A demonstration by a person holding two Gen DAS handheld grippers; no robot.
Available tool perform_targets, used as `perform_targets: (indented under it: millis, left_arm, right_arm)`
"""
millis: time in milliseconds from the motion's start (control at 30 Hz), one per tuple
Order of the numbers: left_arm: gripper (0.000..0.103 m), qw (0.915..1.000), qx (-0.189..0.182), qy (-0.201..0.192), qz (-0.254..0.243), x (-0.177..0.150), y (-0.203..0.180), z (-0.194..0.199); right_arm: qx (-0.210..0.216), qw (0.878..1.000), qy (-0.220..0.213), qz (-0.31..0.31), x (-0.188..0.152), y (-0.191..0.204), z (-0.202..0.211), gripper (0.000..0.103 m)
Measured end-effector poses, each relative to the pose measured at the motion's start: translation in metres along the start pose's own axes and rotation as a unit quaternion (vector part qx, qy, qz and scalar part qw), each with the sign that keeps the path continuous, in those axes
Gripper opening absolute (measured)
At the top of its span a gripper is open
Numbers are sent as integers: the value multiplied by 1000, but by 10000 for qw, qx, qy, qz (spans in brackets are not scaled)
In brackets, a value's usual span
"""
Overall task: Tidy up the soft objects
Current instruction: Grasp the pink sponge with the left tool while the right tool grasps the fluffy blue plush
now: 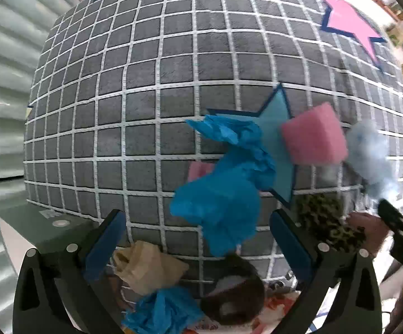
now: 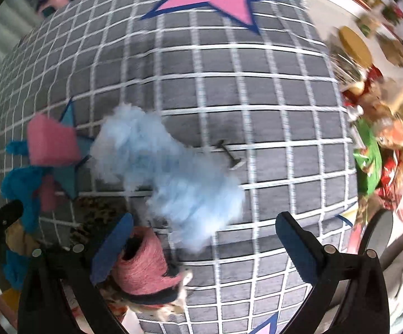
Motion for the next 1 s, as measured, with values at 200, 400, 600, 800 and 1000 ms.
perform_targets:
  millis: [200,400,600,800,1000]
  left_arm:
    - [103,9975,-511,-457,-164,18,-28,31]
    - [103,9953,-908,-159,-304,49,-81,17]
    - [103,9813,-1856,-504,-64,90,-107,38]
    - [103,9882,-1428,-559,15,80,-67,29]
    - [103,9921,-1172,-432,102,71,-58,17]
  right_arm:
    - [267,9993,-162,-209,9,-33,5,103]
    - [418,9984,-194,-314,18,-33,1,103]
    - [452,9975,-380,-390,22,-42,4,103]
    - [523,9975,-441,177,48,-11,-12,103]
    - [305,9944,-214,987,62,29,-45,103]
Point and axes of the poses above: each gripper's, at about its wrist camera, not at the fingertips, and z roughly against the way its jaws point, y to its left, x to its top, the point moved 6 cm from there along -z, roughly the way its jaws point, and after that the axes turned 4 degrees about x, right-handed, at the moved point
